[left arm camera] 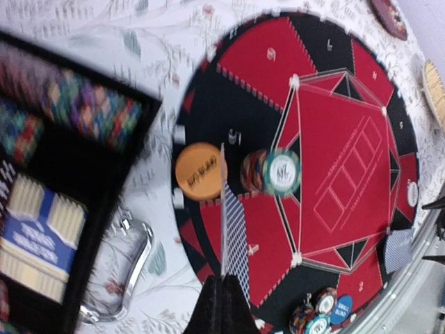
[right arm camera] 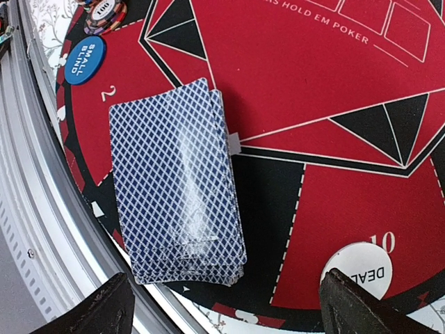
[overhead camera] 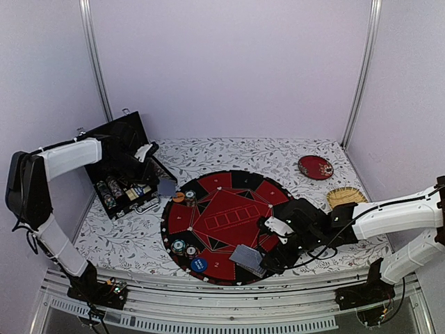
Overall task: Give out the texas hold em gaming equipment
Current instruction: Distribute the poker card in the big blind area.
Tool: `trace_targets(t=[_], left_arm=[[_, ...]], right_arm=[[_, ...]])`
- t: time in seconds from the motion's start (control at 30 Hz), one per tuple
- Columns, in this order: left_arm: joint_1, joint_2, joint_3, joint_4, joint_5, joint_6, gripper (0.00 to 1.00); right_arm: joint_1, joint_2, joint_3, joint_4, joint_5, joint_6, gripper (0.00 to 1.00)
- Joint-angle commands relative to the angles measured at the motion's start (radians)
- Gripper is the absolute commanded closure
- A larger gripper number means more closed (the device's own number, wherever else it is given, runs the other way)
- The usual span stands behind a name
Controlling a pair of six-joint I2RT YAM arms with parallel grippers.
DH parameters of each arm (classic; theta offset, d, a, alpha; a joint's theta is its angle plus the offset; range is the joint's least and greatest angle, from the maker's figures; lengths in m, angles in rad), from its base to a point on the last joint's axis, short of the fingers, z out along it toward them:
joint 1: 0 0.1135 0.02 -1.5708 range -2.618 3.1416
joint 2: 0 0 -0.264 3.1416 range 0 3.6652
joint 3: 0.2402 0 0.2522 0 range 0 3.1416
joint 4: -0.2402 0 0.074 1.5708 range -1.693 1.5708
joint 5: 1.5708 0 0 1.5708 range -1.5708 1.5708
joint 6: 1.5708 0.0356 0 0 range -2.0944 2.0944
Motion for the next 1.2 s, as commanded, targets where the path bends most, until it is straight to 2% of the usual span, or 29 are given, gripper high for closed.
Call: trace_targets(t=[0.0, 0.33, 0.63, 0.77, 0.83, 1.17], left_arm=[[0.009, 0.063, 0.181, -0.039, -0.029, 0.101, 1.00], [-0.024, 0.332, 0.502, -0.172, 0.003, 0.324, 1.00], [-0.052, 0.546, 0.669, -0.220, 0.082, 0.472, 1.00], [-0.061, 0.592, 0.685, -0.221, 0.103, 0.521, 1.00], [-0.068, 0.617, 0.695, -0.219, 0.090, 0.544, 1.00], [-0.155, 0.732, 0.764, -0.145, -0.150, 0.617, 1.00]], right_arm=[[-0.014, 0.002, 0.039, -0.019, -0.008, -0.021, 0.05], [-0.033, 0.043, 0.055, -0.027, -0.025, -0.032, 0.05], [-0.041, 0.061, 0.071, -0.039, -0.032, -0.039, 0.05], [-0.043, 0.059, 0.071, -0.044, -0.032, -0.036, 0.05], [-0.042, 0.059, 0.070, -0.044, -0.035, -0.033, 0.05], [-0.044, 0.054, 0.076, -0.061, -0.029, -0.030, 0.05]])
